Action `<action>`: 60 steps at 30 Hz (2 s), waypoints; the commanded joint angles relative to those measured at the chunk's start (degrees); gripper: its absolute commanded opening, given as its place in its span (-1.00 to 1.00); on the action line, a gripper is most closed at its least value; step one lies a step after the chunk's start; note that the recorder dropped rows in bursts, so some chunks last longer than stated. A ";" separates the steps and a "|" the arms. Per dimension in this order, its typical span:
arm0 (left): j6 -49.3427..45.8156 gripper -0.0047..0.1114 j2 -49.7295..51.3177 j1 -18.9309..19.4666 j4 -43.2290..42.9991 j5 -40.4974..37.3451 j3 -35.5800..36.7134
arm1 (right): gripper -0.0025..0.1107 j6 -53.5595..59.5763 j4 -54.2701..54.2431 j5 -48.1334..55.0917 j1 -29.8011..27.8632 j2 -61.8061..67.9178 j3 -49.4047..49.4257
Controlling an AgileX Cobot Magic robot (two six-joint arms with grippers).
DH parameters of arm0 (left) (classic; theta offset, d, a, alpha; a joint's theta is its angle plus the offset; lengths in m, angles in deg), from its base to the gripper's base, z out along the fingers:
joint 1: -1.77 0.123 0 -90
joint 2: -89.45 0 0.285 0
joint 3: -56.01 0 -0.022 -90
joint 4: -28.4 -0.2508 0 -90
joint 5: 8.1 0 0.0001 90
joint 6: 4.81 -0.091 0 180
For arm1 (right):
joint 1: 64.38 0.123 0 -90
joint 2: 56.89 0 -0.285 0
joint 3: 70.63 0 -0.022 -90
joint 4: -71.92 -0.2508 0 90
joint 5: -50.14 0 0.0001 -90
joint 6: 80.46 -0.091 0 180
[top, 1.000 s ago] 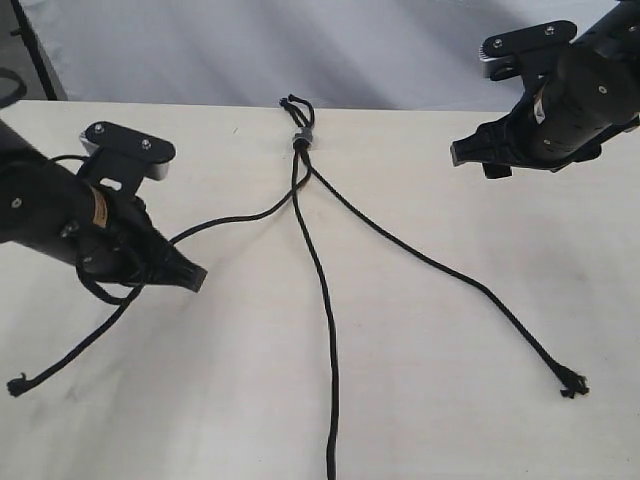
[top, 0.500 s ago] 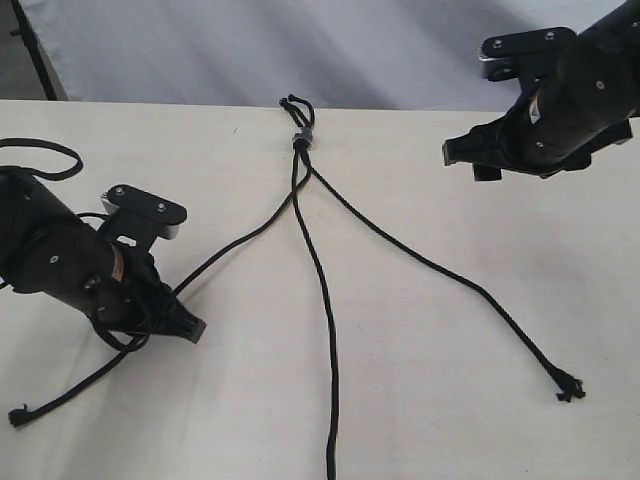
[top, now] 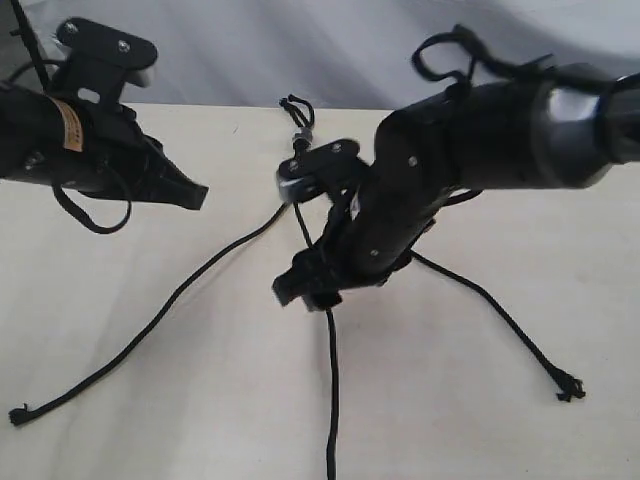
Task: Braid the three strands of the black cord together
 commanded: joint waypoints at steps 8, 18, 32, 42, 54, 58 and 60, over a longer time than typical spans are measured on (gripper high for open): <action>0.14 -0.92 -4.34 0.11 -2.75 -1.40 -0.05 | -0.23 -4.60 1.86 1.25 3.46 10.85 0.20; 0.14 -0.92 -4.34 0.11 -2.73 -1.66 -0.05 | -0.96 -6.61 27.48 10.57 -2.52 -1.50 -6.69; 0.14 -0.92 -4.34 0.11 -2.73 -1.66 -0.05 | -0.96 -9.49 29.19 4.03 -17.80 9.69 -3.50; 0.14 -0.92 -4.34 0.11 -2.73 -1.50 -0.05 | -0.96 -8.31 23.95 6.46 -13.26 12.79 -1.43; 0.14 -0.92 -4.34 0.11 -2.73 -1.74 -0.05 | -0.96 20.38 4.65 11.87 8.80 4.84 -3.33; 0.14 -0.92 -4.34 0.11 -2.73 -1.94 -0.05 | -0.96 17.48 7.99 10.84 6.74 -3.10 -3.74; 0.14 -0.92 -4.34 0.11 -2.73 -1.94 -0.05 | -0.96 16.97 8.16 10.58 3.92 -6.90 -3.74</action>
